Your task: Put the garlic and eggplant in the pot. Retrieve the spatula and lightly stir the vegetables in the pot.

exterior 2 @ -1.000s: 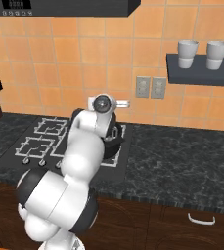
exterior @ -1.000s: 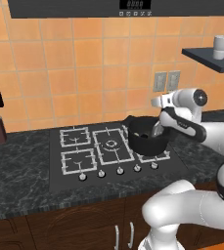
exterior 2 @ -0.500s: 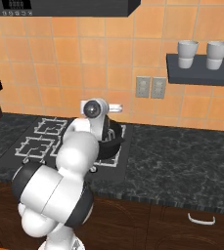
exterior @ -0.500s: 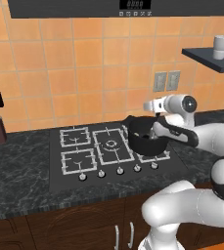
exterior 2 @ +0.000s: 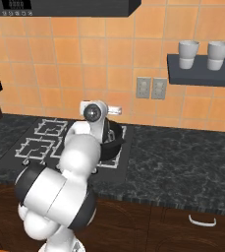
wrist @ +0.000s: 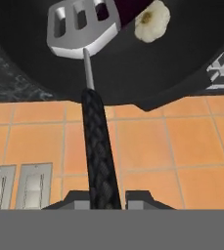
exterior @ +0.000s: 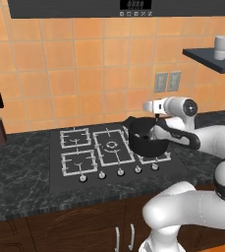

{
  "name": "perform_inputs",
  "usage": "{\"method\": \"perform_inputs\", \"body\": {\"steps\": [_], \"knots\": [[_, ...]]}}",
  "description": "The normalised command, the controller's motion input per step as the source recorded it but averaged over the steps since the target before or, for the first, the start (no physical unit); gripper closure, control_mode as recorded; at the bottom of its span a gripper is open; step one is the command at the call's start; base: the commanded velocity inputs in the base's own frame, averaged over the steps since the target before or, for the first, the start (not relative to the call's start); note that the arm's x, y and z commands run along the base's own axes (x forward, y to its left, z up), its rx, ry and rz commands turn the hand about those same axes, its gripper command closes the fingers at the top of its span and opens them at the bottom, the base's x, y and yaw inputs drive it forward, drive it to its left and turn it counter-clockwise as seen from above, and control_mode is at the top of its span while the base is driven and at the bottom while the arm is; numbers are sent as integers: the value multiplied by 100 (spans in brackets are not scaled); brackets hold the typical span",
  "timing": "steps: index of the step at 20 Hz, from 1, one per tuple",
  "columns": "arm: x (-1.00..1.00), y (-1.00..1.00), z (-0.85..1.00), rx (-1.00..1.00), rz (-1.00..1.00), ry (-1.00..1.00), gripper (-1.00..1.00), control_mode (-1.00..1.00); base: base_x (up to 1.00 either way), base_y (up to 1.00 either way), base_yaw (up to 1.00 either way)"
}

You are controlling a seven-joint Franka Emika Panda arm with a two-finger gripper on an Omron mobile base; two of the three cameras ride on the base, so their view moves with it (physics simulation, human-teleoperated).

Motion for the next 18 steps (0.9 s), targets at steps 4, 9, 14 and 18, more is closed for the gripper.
{"method": "perform_inputs", "body": {"steps": [4, 9, 14, 18], "knots": [[8, 0, 43, 9, 0, -1, 100, -100, 0, 0, 0], [5, 0, 39, 5, 0, 0, 100, -100, 0, 0, 0], [0, 0, 31, 3, 0, 0, 100, -100, 0, 0, 0], [0, 0, -6, 2, -3, -1, 100, -100, 0, 0, 0]]}}
